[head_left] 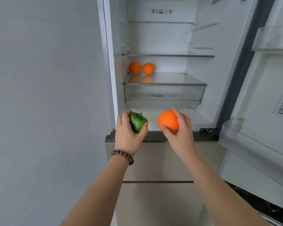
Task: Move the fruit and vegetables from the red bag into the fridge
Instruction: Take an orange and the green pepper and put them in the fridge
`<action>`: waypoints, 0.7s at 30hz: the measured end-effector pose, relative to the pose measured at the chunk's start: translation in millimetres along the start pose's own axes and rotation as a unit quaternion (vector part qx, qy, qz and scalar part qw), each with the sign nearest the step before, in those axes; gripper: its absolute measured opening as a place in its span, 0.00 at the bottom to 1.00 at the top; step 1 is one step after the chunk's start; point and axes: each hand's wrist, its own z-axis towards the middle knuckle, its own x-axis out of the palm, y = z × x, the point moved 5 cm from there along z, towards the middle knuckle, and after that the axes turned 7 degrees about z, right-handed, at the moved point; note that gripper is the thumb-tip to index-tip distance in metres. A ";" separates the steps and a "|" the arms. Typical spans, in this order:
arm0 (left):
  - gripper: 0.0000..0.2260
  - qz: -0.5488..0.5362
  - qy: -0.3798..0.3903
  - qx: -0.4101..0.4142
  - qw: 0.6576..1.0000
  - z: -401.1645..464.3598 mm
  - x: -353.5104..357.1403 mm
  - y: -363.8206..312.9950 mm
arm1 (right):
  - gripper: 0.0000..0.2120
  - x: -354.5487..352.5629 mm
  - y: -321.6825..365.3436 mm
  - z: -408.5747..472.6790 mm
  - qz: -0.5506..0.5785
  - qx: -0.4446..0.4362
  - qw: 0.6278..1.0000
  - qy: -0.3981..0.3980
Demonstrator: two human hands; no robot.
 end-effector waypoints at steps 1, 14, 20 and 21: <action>0.28 -0.003 -0.003 0.008 1.000 12.9 5.1 0.8 | 0.33 3.5 -3.1 13.1 0.004 0.003 1.000 -0.006; 0.27 -0.017 -0.029 0.064 0.997 144.1 69.0 18.5 | 0.35 41.8 -54.6 208.8 0.000 0.023 0.996 -0.080; 0.25 -0.030 -0.076 0.079 0.994 201.6 85.3 16.9 | 0.34 78.6 -82.9 319.0 -0.020 0.045 0.999 0.003; 0.25 -0.031 -0.086 0.081 0.992 209.6 86.1 17.4 | 0.34 83.9 -89.0 337.9 -0.034 0.052 0.998 0.021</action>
